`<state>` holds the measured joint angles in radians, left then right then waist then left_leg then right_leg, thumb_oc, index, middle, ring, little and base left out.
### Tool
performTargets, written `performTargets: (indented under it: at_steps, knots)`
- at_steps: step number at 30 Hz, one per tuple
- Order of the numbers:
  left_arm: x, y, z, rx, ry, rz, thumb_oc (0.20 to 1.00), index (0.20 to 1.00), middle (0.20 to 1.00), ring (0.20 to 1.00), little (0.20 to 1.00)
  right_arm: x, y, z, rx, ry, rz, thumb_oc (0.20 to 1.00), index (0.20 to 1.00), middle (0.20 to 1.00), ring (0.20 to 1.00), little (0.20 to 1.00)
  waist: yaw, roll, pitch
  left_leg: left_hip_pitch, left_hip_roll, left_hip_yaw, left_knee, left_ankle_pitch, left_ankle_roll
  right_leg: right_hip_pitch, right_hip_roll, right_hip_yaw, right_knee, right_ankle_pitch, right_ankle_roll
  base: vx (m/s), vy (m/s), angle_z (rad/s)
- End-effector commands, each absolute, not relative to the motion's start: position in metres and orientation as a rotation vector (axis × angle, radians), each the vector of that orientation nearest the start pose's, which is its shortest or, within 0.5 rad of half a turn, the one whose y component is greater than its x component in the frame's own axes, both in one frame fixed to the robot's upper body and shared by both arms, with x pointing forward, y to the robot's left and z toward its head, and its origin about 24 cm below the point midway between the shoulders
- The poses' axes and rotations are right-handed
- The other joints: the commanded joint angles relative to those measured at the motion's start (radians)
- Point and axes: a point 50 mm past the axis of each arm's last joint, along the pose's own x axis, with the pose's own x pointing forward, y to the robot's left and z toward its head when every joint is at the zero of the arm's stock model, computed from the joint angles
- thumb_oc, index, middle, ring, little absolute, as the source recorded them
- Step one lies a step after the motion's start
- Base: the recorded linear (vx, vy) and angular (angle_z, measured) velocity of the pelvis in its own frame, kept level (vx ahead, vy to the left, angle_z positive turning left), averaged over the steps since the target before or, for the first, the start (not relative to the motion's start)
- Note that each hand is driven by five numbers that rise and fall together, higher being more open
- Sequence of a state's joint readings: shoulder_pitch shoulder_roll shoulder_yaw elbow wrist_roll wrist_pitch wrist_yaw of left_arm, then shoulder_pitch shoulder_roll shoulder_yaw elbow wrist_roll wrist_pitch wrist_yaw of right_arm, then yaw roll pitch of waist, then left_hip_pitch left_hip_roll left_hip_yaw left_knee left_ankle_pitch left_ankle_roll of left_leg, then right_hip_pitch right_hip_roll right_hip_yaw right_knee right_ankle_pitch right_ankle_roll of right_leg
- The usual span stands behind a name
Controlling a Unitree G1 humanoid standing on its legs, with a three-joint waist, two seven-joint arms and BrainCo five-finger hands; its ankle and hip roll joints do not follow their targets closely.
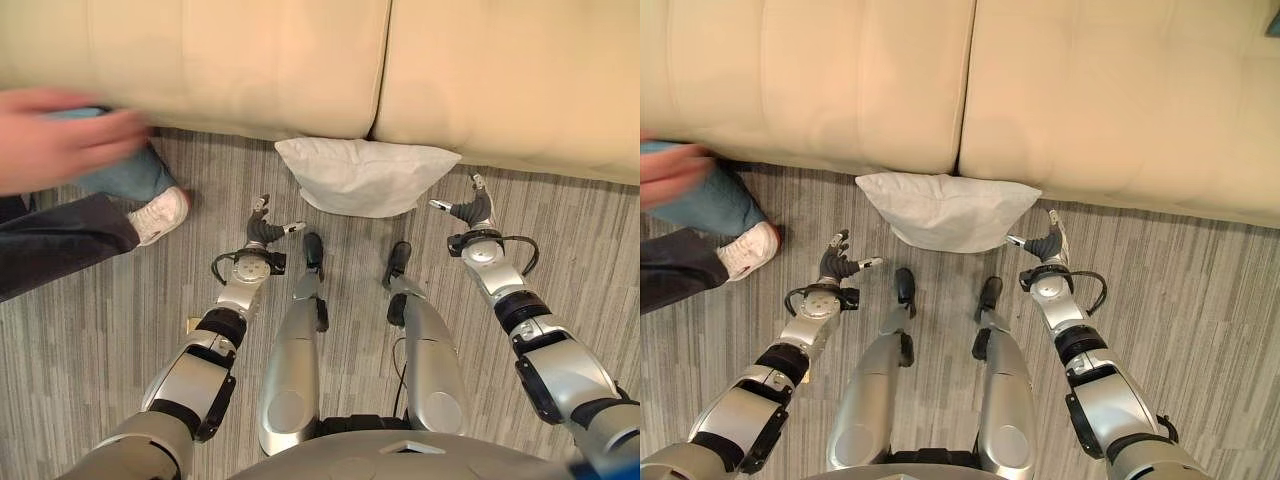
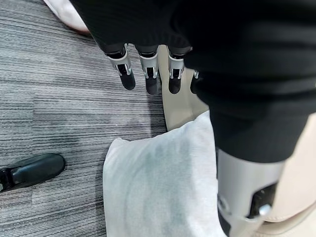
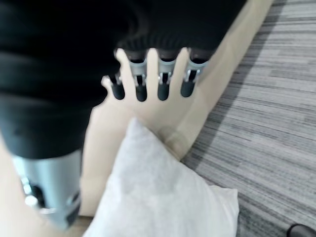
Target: Pick up all the scattered cushions and arrange them neatly on the sofa.
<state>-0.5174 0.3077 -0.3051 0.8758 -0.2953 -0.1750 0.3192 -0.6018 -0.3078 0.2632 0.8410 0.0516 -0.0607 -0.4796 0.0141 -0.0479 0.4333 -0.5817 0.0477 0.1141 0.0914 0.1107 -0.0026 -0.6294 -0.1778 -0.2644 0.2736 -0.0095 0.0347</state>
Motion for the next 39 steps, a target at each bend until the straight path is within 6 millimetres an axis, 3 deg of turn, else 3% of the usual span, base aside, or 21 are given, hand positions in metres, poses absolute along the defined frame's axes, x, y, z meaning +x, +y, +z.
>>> performTargets:
  at_steps: [1, 8, 9, 12, 24, 27, 31, 32, 33, 36, 37, 39]
  knots:
    - [0.324, 0.187, 0.008, 0.183, 0.158, 0.214, 1.000, 1.000, 1.000, 1.000, 1.000, 0.338, -0.193, 0.033, -0.443, 0.082, -0.366, 1.000, 1.000, 1.000, 1.000, 1.000, -0.002, -0.024, -0.108, -0.101, -0.046, -0.094, 0.089, -0.134, -0.051, -0.038, 0.003, 0.057, -0.185, 0.106, 0.094, -0.09, -0.002, 0.03]
    - [0.349, 0.170, 0.042, 0.179, 0.050, 0.199, 1.000, 1.000, 1.000, 1.000, 1.000, 0.361, -0.186, 0.074, -0.371, -0.056, -0.426, 1.000, 1.000, 1.000, 1.000, 1.000, -0.011, -0.008, -0.085, -0.263, -0.050, -0.098, 0.098, -0.106, -0.055, -0.211, -0.012, 0.072, -0.154, 0.121, 0.101, -0.08, 0.009, 0.06]
    - [0.360, 0.165, 0.058, 0.169, 0.005, 0.208, 1.000, 1.000, 1.000, 1.000, 1.000, 0.371, -0.182, 0.093, -0.350, -0.114, -0.443, 1.000, 1.000, 1.000, 1.000, 1.000, -0.015, -0.002, -0.084, -0.328, -0.048, -0.100, 0.094, -0.092, -0.059, -0.280, -0.014, 0.074, -0.147, 0.128, 0.105, -0.04, 0.011, 0.06]
    - [0.364, 0.162, 0.066, 0.168, -0.022, 0.202, 1.000, 1.000, 1.000, 1.000, 1.000, 0.374, -0.179, 0.101, -0.353, -0.141, -0.441, 1.000, 1.000, 1.000, 1.000, 1.000, -0.018, -0.003, -0.090, -0.360, -0.048, -0.104, 0.093, -0.085, -0.061, -0.312, -0.013, 0.075, -0.148, 0.132, 0.108, -0.02, 0.001, 0.02]
    - [0.356, 0.155, 0.056, 0.162, -0.009, 0.172, 1.000, 1.000, 1.000, 1.000, 1.000, 0.364, -0.182, 0.077, -0.372, -0.074, -0.409, 1.000, 1.000, 1.000, 1.000, 1.000, -0.023, -0.008, -0.153, -0.340, -0.053, -0.106, 0.060, -0.082, -0.058, -0.304, -0.013, 0.075, -0.172, 0.143, 0.119, 0.00, 0.000, 0.00]
    - [0.348, 0.159, 0.047, 0.147, 0.009, 0.166, 1.000, 1.000, 1.000, 1.000, 1.000, 0.354, -0.187, 0.060, -0.382, -0.023, -0.387, 1.000, 1.000, 1.000, 1.000, 1.000, -0.022, -0.013, -0.165, -0.290, -0.052, -0.104, 0.052, -0.086, -0.058, -0.253, -0.014, 0.063, -0.176, 0.136, 0.119, 0.02, -0.005, 0.00]
    - [0.319, 0.168, 0.010, 0.172, 0.124, 0.136, 1.000, 1.000, 1.000, 1.000, 1.000, 0.326, -0.198, 0.016, -0.427, 0.127, -0.335, 1.000, 1.000, 1.000, 1.000, 1.000, -0.011, -0.023, -0.175, -0.111, -0.057, -0.106, 0.026, -0.111, -0.054, -0.086, -0.015, 0.040, -0.179, 0.117, 0.116, 0.04, -0.007, 0.01]
    - [0.315, 0.171, 0.004, 0.182, 0.144, 0.132, 1.000, 1.000, 1.000, 1.000, 1.000, 0.320, -0.201, 0.008, -0.440, 0.156, -0.327, 1.000, 1.000, 1.000, 1.000, 1.000, -0.013, -0.028, -0.166, -0.087, -0.064, -0.099, 0.022, -0.088, -0.047, -0.059, -0.026, 0.029, -0.184, 0.137, 0.107, 0.00, 0.000, 0.00]
    - [0.301, 0.179, -0.014, 0.211, 0.218, 0.126, 1.000, 1.000, 1.000, 1.000, 1.000, 0.305, -0.210, -0.012, -0.483, 0.249, -0.310, 1.000, 1.000, 1.000, 1.000, 1.000, -0.007, -0.030, -0.161, -0.009, -0.064, -0.100, 0.014, -0.101, -0.047, 0.022, -0.028, 0.019, -0.184, 0.123, 0.104, 0.01, 0.012, 0.04]
    - [0.278, 0.193, -0.040, 0.260, 0.337, 0.126, 1.000, 1.000, 1.000, 1.000, 1.000, 0.279, -0.225, -0.042, -0.530, 0.392, -0.295, 1.000, 1.000, 1.000, 1.000, 1.000, 0.003, -0.032, -0.150, 0.115, -0.059, -0.097, -0.008, -0.112, -0.048, 0.149, -0.022, 0.009, -0.194, 0.101, 0.101, 0.12, -0.011, 0.17]
    - [0.262, 0.203, -0.057, 0.283, 0.417, 0.135, 1.000, 1.000, 1.000, 1.000, 1.000, 0.261, -0.234, -0.060, -0.556, 0.493, -0.283, 1.000, 1.000, 1.000, 1.000, 1.000, 0.008, -0.032, -0.158, 0.185, -0.058, -0.097, -0.027, -0.117, -0.048, 0.226, -0.016, 0.002, -0.205, 0.087, 0.100, 0.15, -0.021, 0.07]
    - [0.242, 0.214, -0.075, 0.308, 0.519, 0.145, 1.000, 1.000, 1.000, 1.000, 1.000, 0.242, -0.241, -0.077, -0.585, 0.592, -0.267, 1.000, 1.000, 1.000, 1.000, 1.000, 0.012, -0.031, -0.173, 0.247, -0.051, -0.097, -0.044, -0.120, -0.048, 0.293, -0.007, 0.000, -0.217, 0.072, 0.099, 0.14, -0.021, 0.01]
